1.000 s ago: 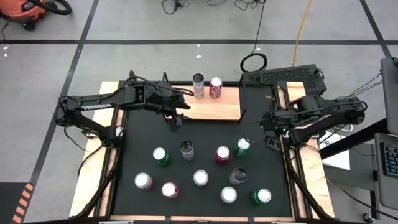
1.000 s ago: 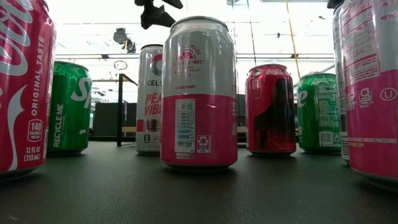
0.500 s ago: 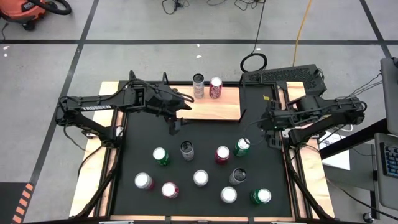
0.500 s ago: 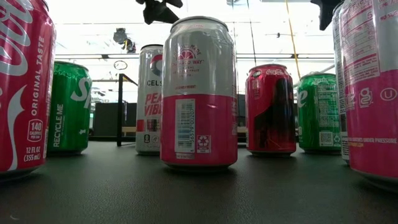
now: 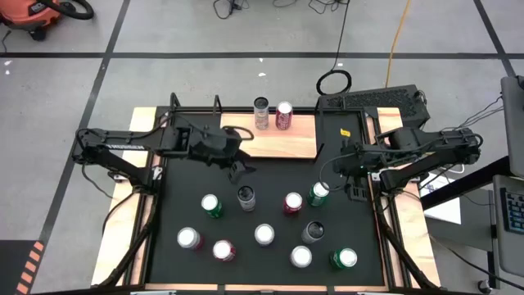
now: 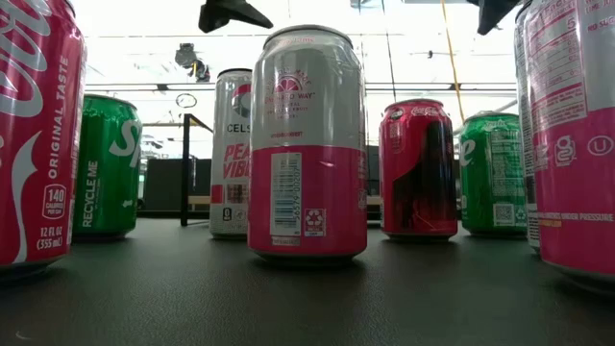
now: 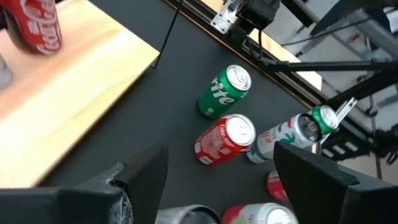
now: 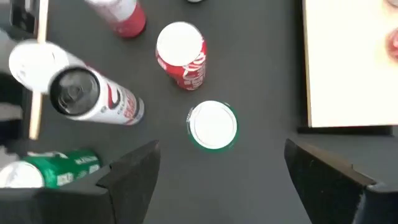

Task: Place canned beverage on shelf
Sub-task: Put the top right green soda can on the shelf

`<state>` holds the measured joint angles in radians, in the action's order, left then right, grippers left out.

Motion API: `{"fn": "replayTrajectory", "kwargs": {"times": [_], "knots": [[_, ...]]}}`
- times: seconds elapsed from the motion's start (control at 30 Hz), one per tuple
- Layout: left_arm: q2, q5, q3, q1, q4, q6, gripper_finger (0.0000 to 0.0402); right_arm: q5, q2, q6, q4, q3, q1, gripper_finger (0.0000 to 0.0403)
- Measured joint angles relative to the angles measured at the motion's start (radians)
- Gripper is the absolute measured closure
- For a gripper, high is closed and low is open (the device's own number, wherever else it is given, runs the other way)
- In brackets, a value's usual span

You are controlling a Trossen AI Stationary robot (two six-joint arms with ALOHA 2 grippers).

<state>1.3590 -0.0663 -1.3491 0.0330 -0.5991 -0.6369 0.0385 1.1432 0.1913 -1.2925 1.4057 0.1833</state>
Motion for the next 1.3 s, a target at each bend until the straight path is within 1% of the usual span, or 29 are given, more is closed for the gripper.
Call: {"fn": "replayTrajectory", "kwargs": {"times": [0.13, 0.27, 0.37, 0.5, 0.63, 0.73, 0.83, 0.87, 0.93, 1.03, 1.1, 1.2, 1.3], "knots": [[0.000, -0.115, 0.000, 0.086, 0.000, -0.109, 0.0117, -0.084, -0.020, -0.029, 0.074, -0.103, 0.000, 0.0096], [0.000, -0.199, 0.000, 0.145, 0.000, -0.144, 0.0117, -0.122, -0.029, 0.038, 0.135, -0.182, 0.000, 0.0107], [0.000, -0.224, 0.000, 0.163, -0.003, -0.142, 0.0117, -0.122, -0.029, 0.104, 0.166, -0.214, 0.000, 0.0109], [0.000, -0.227, 0.000, 0.164, -0.025, -0.137, 0.0117, -0.122, -0.029, 0.160, 0.231, -0.229, 0.000, 0.0109], [0.000, -0.229, 0.000, 0.163, -0.040, -0.086, 0.0117, -0.115, -0.029, 0.242, 0.259, -0.229, -0.001, 0.0106], [0.000, -0.242, 0.000, 0.156, -0.045, -0.053, 0.0117, -0.113, -0.022, 0.257, 0.251, -0.229, -0.006, 0.0095], [0.000, -0.248, 0.000, 0.130, -0.045, -0.074, 0.0117, -0.109, -0.020, 0.279, 0.248, -0.229, -0.006, 0.0079], [0.000, -0.237, 0.000, 0.116, -0.046, -0.077, 0.0117, -0.094, -0.020, 0.309, 0.247, -0.229, -0.006, 0.0074], [0.000, -0.206, 0.000, 0.092, -0.046, -0.048, 0.0117, -0.087, -0.017, 0.422, 0.236, -0.229, -0.005, 0.0065], [0.000, -0.167, 0.000, 0.071, -0.046, 0.038, 0.0117, -0.091, -0.015, 0.653, 0.212, -0.229, 0.008, 0.0061], [0.000, -0.144, 0.000, 0.065, -0.046, 0.090, 0.0117, -0.089, -0.017, 0.745, 0.225, -0.229, 0.031, 0.0061], [0.000, -0.139, 0.000, 0.058, -0.047, 0.153, 0.0117, -0.046, -0.016, 0.785, 0.226, -0.229, 0.054, 0.0061], [0.000, -0.108, 0.000, 0.048, -0.047, 0.195, 0.0117, 0.018, -0.009, 0.758, 0.227, -0.229, 0.061, 0.0061]]}}
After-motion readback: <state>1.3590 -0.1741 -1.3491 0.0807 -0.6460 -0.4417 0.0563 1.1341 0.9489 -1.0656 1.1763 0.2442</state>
